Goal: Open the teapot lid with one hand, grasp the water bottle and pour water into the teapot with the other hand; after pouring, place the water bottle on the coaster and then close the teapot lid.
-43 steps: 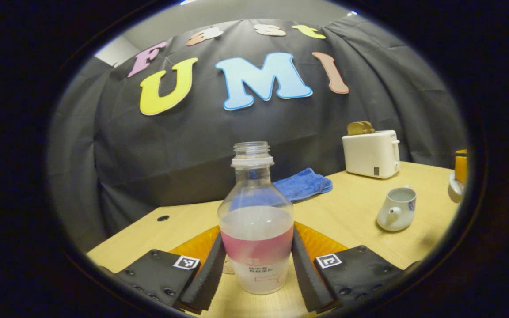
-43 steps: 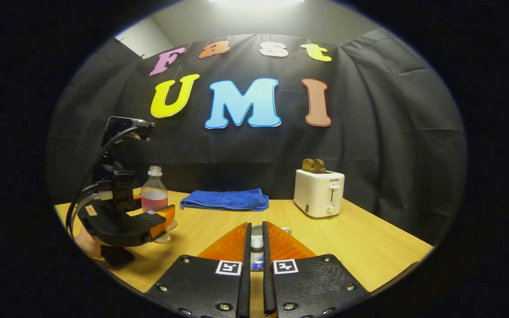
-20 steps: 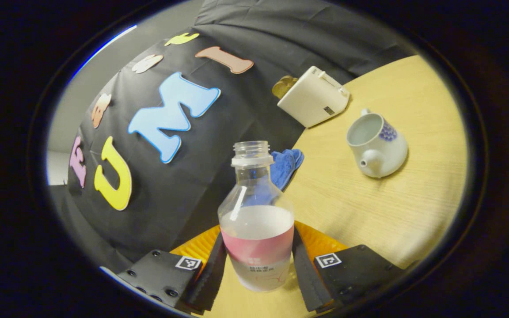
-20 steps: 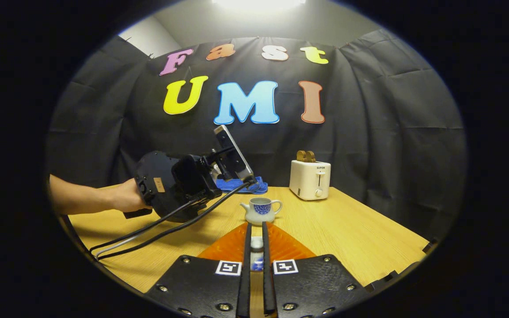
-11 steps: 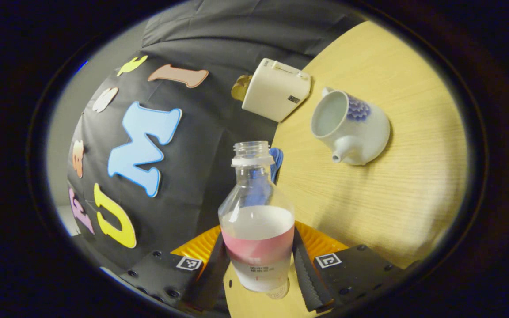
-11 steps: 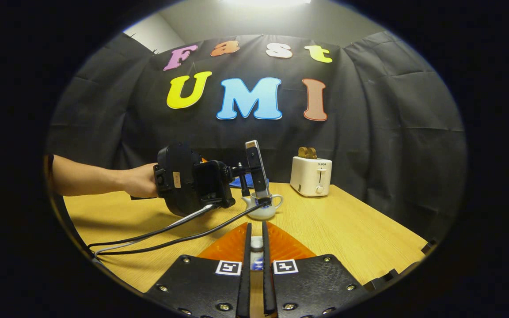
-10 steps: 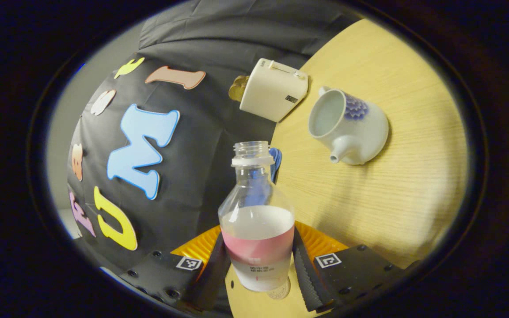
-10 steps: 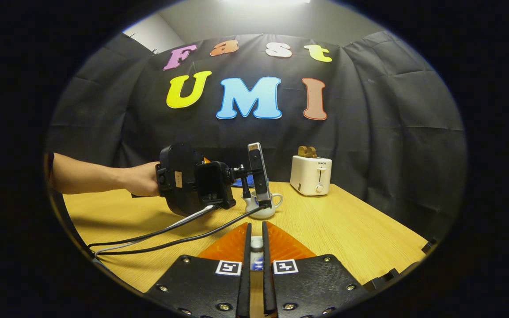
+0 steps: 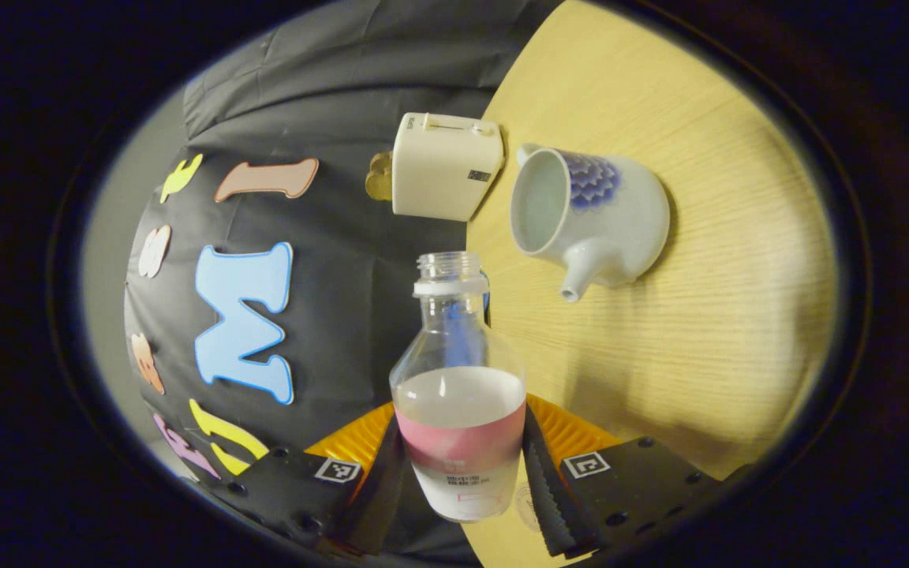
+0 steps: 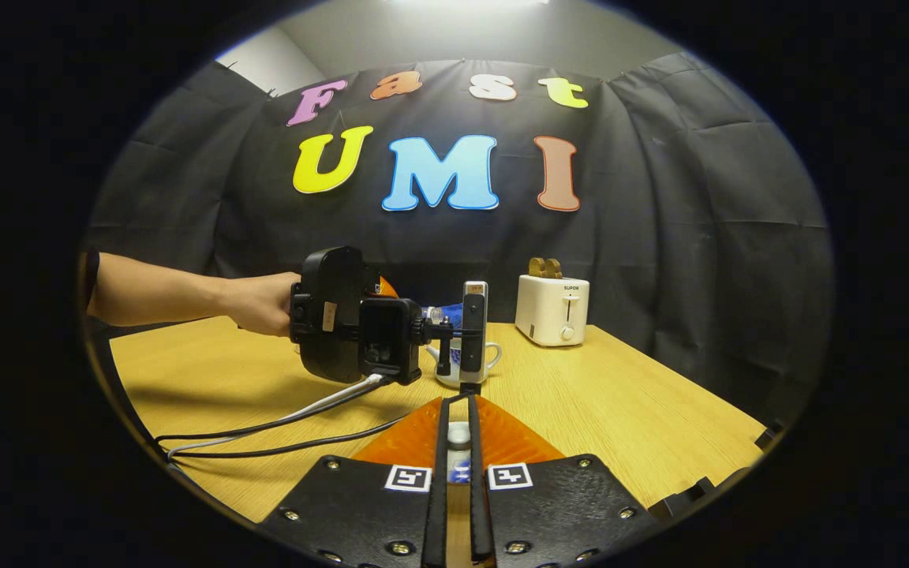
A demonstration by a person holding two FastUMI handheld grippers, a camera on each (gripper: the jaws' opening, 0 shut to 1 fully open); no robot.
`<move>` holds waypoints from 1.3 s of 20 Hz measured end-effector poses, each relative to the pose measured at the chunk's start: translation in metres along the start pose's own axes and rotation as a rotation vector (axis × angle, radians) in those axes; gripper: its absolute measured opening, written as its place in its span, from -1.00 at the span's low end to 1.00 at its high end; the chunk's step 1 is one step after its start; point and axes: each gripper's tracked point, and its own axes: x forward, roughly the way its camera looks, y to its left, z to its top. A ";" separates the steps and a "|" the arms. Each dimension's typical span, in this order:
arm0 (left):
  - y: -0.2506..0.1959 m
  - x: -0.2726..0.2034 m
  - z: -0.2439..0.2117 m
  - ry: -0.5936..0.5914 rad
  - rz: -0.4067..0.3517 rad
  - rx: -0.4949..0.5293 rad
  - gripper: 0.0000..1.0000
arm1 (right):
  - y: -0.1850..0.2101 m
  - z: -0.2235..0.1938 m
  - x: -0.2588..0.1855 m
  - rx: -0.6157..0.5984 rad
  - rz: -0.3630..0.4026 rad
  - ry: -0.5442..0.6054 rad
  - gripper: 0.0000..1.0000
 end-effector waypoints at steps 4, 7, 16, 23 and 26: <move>0.006 0.002 0.004 -0.002 0.007 0.073 0.70 | -0.001 0.002 -0.001 -0.001 -0.002 -0.009 -0.76; 0.010 0.002 0.006 0.004 -0.003 0.132 0.70 | -0.001 0.002 0.000 0.001 0.002 -0.009 -0.76; 0.019 0.003 0.016 0.010 -0.008 0.283 0.70 | -0.003 0.009 -0.002 -0.017 -0.004 -0.034 -0.76; 0.028 0.004 0.020 0.016 0.006 0.363 0.70 | -0.005 0.009 -0.001 -0.002 -0.009 -0.030 -0.76; 0.029 0.004 0.022 0.019 0.007 0.400 0.70 | -0.004 0.011 -0.003 -0.009 -0.010 -0.035 -0.76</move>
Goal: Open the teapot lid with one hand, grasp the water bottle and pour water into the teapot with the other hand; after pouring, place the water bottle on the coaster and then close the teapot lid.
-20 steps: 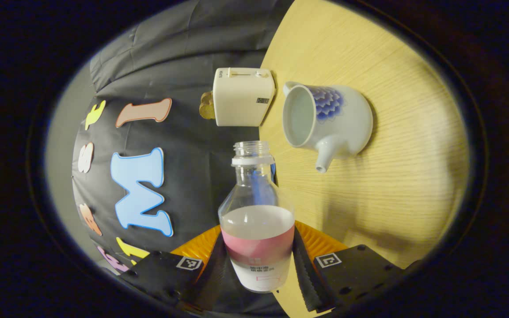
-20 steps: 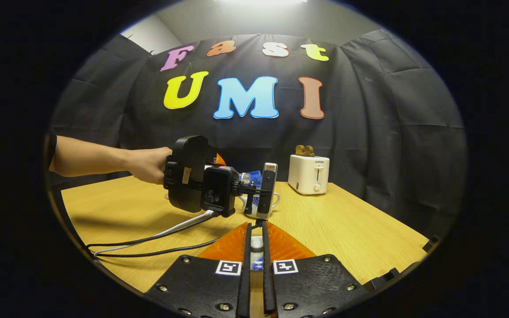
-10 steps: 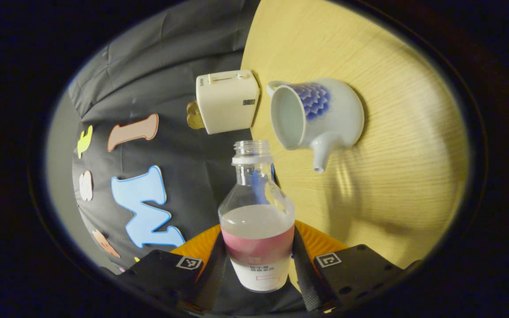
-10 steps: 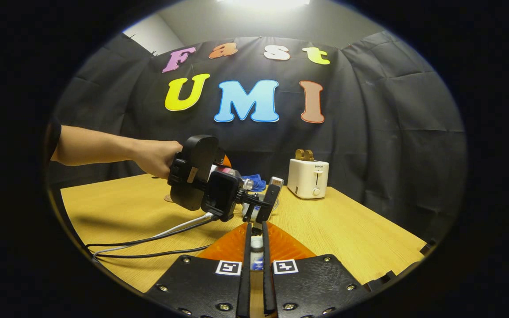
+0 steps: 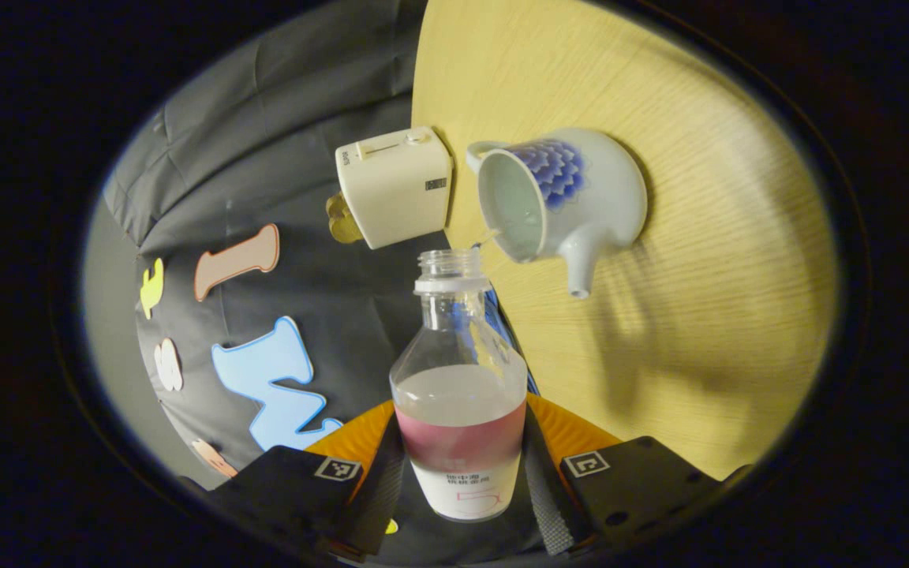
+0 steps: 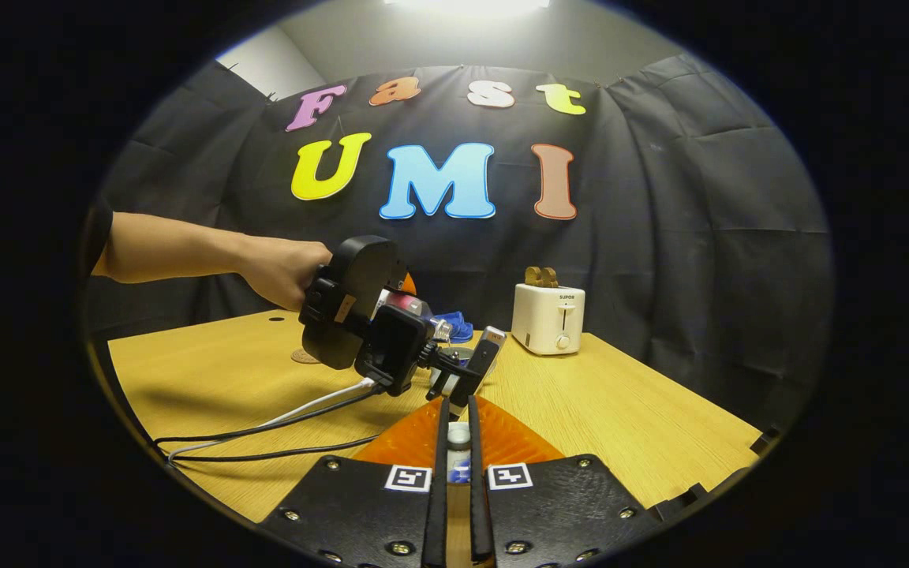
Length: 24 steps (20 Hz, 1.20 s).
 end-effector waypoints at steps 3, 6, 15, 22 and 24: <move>0.001 -0.002 0.004 -0.009 0.001 0.000 0.70 | -0.002 0.002 0.000 0.003 -0.004 -0.004 -0.76; 0.004 -0.002 0.004 -0.003 0.001 0.025 0.70 | -0.003 0.005 0.000 0.002 -0.012 -0.016 -0.76; 0.000 0.004 0.001 0.025 -0.022 0.109 0.70 | -0.006 0.003 0.000 0.006 -0.017 -0.010 -0.76; 0.007 0.001 0.001 0.034 -0.015 0.160 0.70 | -0.005 0.002 0.000 0.005 -0.015 -0.004 -0.76; 0.009 0.000 0.001 0.040 -0.017 0.185 0.70 | -0.005 0.002 0.000 0.001 -0.016 -0.005 -0.76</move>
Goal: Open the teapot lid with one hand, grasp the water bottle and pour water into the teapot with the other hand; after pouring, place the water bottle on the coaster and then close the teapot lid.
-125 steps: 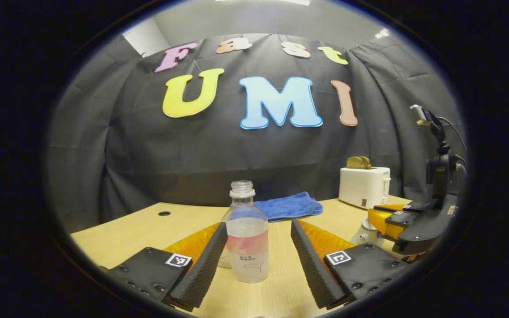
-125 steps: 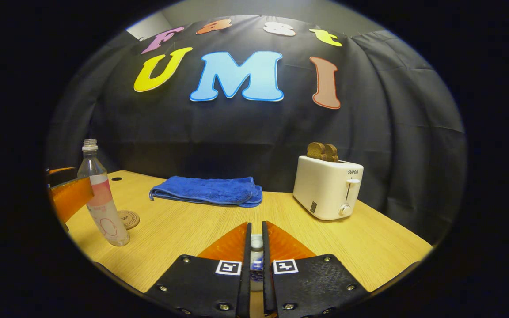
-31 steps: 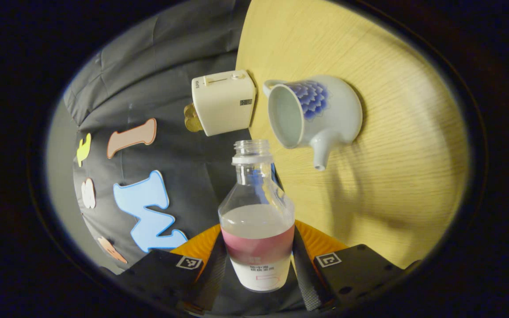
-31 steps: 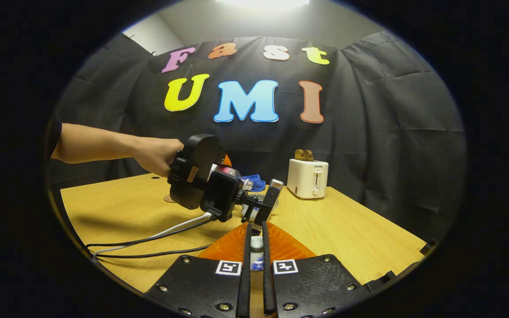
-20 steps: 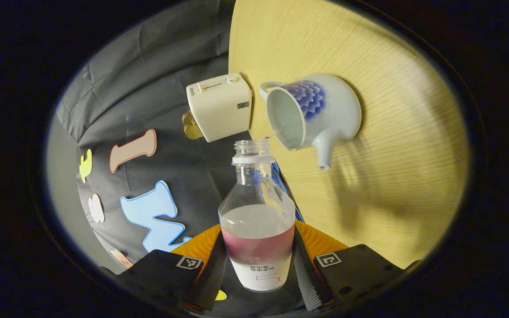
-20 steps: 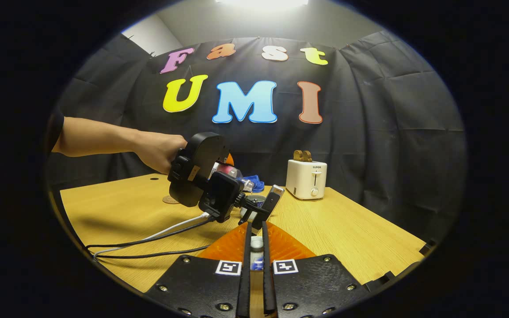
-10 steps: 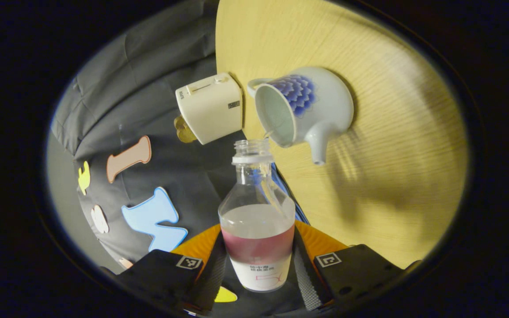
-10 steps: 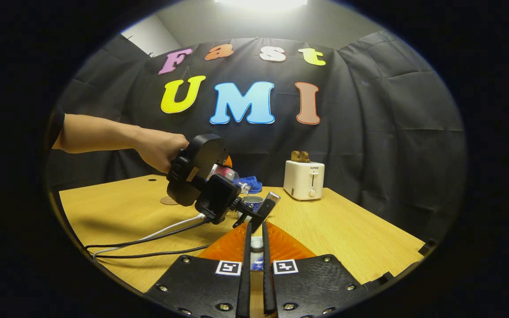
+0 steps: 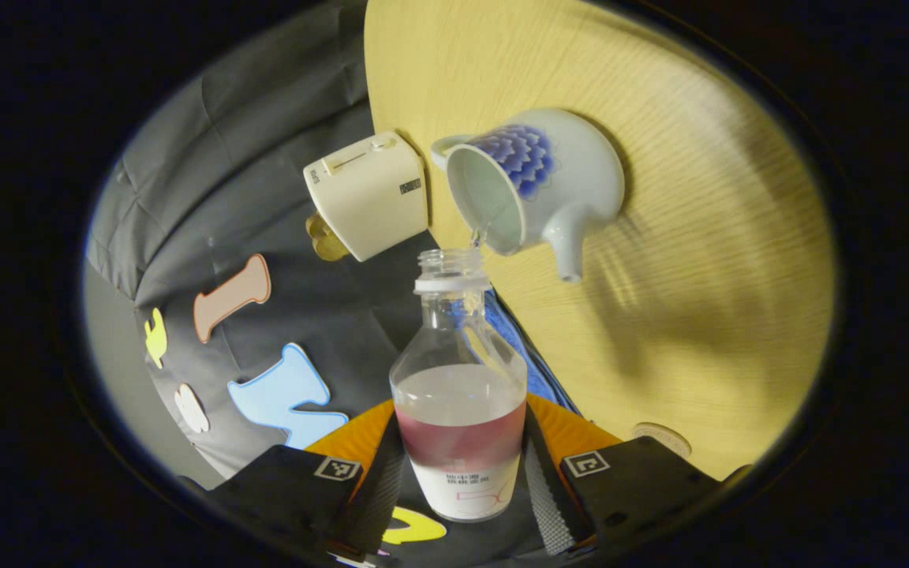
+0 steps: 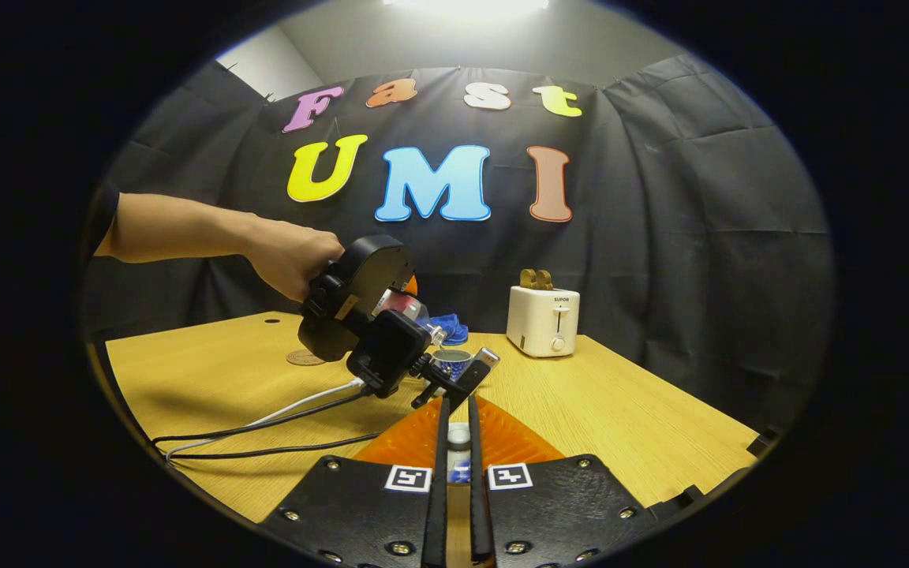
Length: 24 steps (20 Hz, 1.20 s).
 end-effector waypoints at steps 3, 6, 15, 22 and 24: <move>0.004 0.000 0.006 -0.002 0.007 0.049 0.70 | 0.001 -0.001 0.000 0.002 0.003 0.002 -0.76; 0.008 -0.002 0.012 -0.010 0.011 0.078 0.70 | 0.001 -0.001 -0.001 0.004 0.004 0.001 -0.76; 0.011 -0.003 0.010 0.008 -0.006 0.124 0.70 | -0.001 -0.001 0.000 0.000 0.001 0.001 -0.76; 0.013 -0.005 0.006 0.022 0.004 0.138 0.70 | -0.001 -0.002 0.000 -0.001 0.004 0.005 -0.76; 0.013 -0.005 0.007 0.022 0.003 0.140 0.70 | 0.000 -0.002 0.001 0.001 0.007 0.007 -0.76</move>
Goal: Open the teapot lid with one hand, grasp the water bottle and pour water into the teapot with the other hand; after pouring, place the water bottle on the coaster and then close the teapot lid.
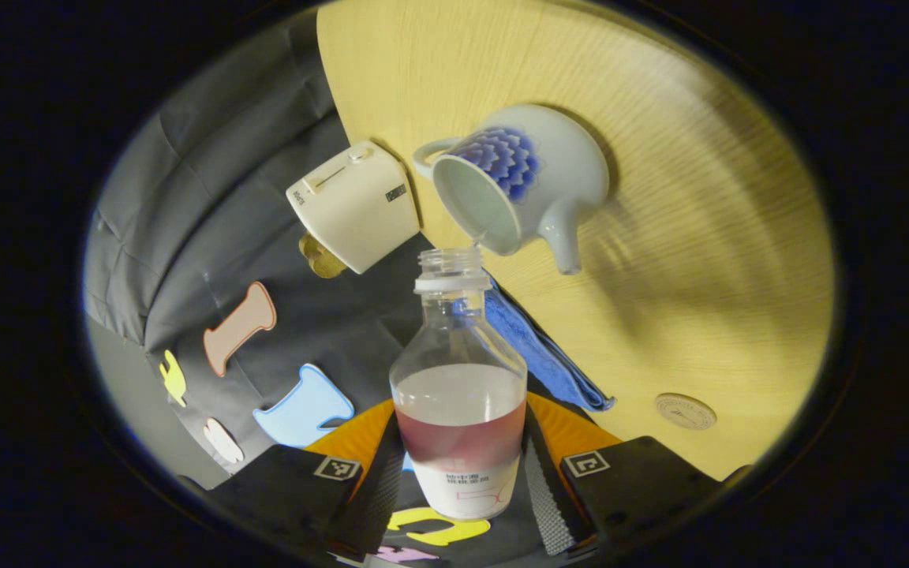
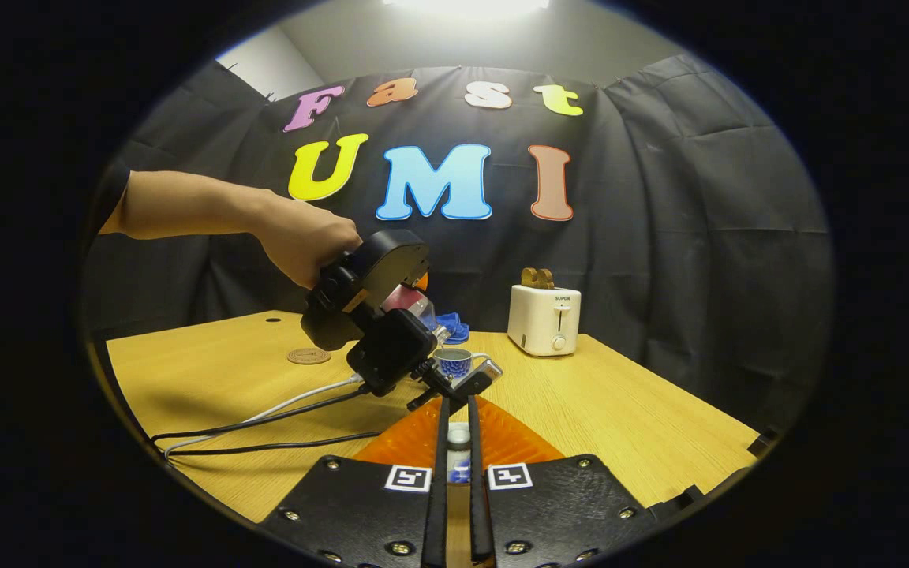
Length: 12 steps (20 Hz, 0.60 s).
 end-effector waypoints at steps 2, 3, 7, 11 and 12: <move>0.001 0.000 0.000 0.001 0.003 0.002 0.69 | 0.000 0.000 -0.001 -0.005 -0.001 0.000 -0.76; 0.001 0.000 -0.001 -0.001 0.005 -0.001 0.70 | -0.001 0.001 -0.001 -0.005 -0.002 -0.001 -0.76; 0.000 0.001 -0.002 -0.002 0.003 -0.007 0.70 | -0.001 -0.002 0.001 -0.001 0.000 0.008 -0.76; -0.004 0.001 0.001 -0.027 0.010 -0.051 0.70 | 0.000 0.000 0.001 -0.002 0.000 0.007 -0.76; -0.005 0.001 0.003 -0.038 0.012 -0.066 0.70 | 0.000 -0.001 0.002 -0.001 0.000 0.007 -0.76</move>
